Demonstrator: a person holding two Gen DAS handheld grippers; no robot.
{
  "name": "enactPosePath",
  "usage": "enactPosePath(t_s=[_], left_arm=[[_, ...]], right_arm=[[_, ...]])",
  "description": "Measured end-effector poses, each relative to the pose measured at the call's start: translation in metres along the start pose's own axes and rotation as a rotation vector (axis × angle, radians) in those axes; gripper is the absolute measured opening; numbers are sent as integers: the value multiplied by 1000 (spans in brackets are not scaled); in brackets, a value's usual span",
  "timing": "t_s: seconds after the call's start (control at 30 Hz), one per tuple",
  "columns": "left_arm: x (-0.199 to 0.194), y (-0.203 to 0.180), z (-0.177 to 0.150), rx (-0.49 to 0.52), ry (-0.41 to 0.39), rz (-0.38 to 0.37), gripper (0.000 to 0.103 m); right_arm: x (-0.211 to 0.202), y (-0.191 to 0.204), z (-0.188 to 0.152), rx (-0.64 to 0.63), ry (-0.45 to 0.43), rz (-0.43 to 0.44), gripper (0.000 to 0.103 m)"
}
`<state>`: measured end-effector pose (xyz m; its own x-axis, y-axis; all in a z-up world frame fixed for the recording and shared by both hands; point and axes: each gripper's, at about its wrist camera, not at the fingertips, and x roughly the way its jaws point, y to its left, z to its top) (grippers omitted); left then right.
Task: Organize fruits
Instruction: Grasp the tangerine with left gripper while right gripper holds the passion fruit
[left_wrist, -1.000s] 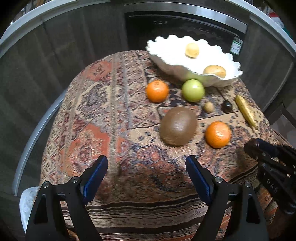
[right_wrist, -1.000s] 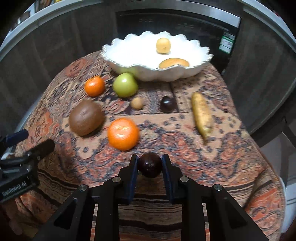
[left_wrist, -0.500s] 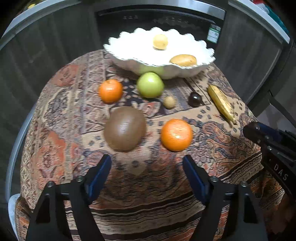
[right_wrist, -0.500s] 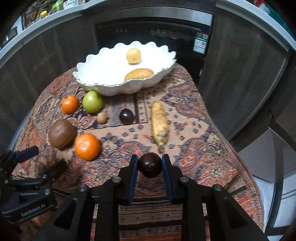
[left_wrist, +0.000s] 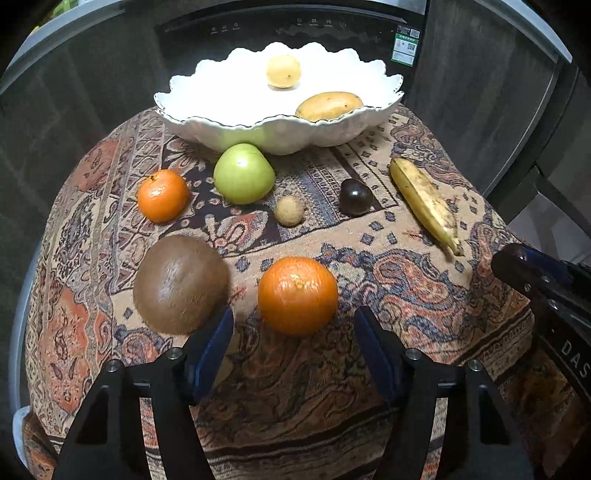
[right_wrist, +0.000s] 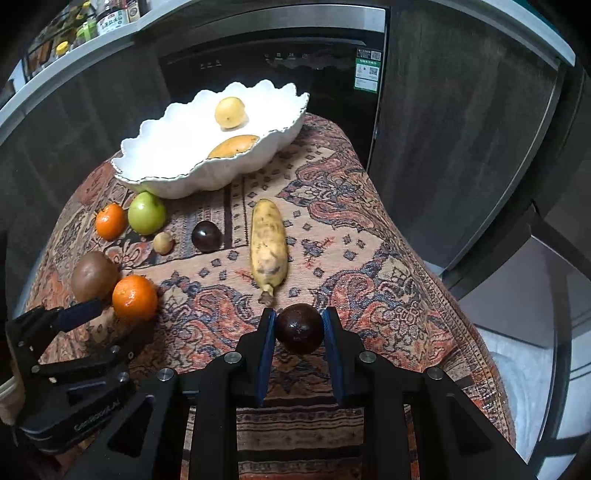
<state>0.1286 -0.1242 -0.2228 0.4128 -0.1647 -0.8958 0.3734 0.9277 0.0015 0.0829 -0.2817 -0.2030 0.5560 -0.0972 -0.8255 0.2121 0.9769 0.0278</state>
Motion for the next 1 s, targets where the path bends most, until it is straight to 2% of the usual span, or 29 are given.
enactPosePath(t_s=[0.1,0.27,0.37,0.63,1.0], left_arm=[[6,1,5,-3,4,1,64],[15,1,9,5,19,-2,50],[19,0,10,11,25,-13,46],[15,-1,10,4,16,-13,44],[-12,7,22,4,-29,-6,44]], right_arm=[[3,0,1,1,1,5,27],[9,1,3,9,9,18,27],[13,0,3,14,14,22,27],[14,-1,4,18,20,29,27],[4,5,8,18,1,37,27]])
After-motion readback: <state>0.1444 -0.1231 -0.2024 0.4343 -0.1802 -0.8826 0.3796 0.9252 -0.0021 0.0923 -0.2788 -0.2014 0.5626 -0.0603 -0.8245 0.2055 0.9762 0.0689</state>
